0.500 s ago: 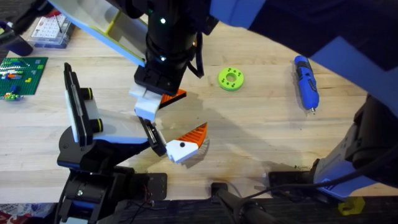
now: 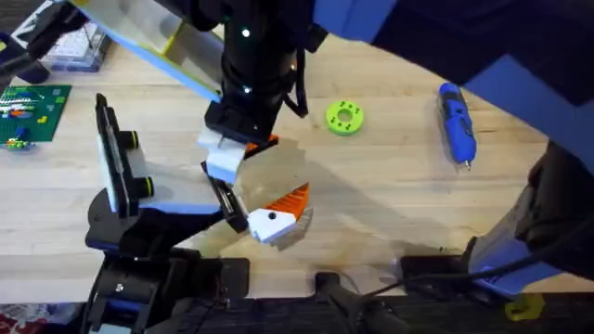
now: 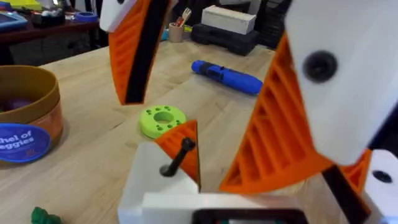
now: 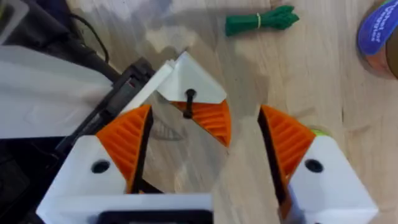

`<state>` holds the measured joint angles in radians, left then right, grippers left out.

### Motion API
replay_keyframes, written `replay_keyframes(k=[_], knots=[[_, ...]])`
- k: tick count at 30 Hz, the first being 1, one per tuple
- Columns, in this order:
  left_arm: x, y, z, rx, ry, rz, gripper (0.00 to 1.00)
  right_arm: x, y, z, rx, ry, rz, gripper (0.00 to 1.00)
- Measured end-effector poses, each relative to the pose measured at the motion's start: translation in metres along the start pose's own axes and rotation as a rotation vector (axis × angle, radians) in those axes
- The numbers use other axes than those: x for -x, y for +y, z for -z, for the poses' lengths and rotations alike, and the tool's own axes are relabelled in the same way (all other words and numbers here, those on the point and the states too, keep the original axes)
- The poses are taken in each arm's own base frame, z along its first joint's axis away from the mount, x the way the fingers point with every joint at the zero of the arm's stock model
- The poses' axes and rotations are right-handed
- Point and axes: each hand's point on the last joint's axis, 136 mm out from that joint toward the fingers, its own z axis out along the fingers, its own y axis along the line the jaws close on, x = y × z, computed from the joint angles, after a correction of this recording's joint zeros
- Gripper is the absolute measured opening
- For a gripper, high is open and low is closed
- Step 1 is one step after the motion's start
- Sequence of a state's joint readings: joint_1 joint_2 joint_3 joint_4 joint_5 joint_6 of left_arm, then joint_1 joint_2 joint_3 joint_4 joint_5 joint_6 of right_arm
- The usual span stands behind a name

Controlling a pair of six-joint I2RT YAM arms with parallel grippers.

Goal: Pick up the gripper from the table and insert it into the empty holder that is missing its gripper. Then pick up a screw, insert it into the mounting hole, and use the screwdriver to tighten it. Finally, clean up the table by picking up the vegetable and placing it into the bucket.

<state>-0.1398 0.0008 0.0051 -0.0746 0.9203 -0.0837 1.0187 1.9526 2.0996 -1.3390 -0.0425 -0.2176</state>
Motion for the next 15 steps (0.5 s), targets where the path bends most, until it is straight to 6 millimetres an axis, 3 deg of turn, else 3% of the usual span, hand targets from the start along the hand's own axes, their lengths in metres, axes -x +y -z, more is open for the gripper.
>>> replay_keyframes(k=[8,15], knots=[[0.0,0.0,0.0,0.0,0.0,0.0,0.986,-0.006,0.002,0.003,0.004,0.017,-0.001,0.964],[0.0,0.0,0.0,0.0,0.0,0.0,0.986,-0.01,0.006,0.029,0.003,-0.027,0.002,0.964]])
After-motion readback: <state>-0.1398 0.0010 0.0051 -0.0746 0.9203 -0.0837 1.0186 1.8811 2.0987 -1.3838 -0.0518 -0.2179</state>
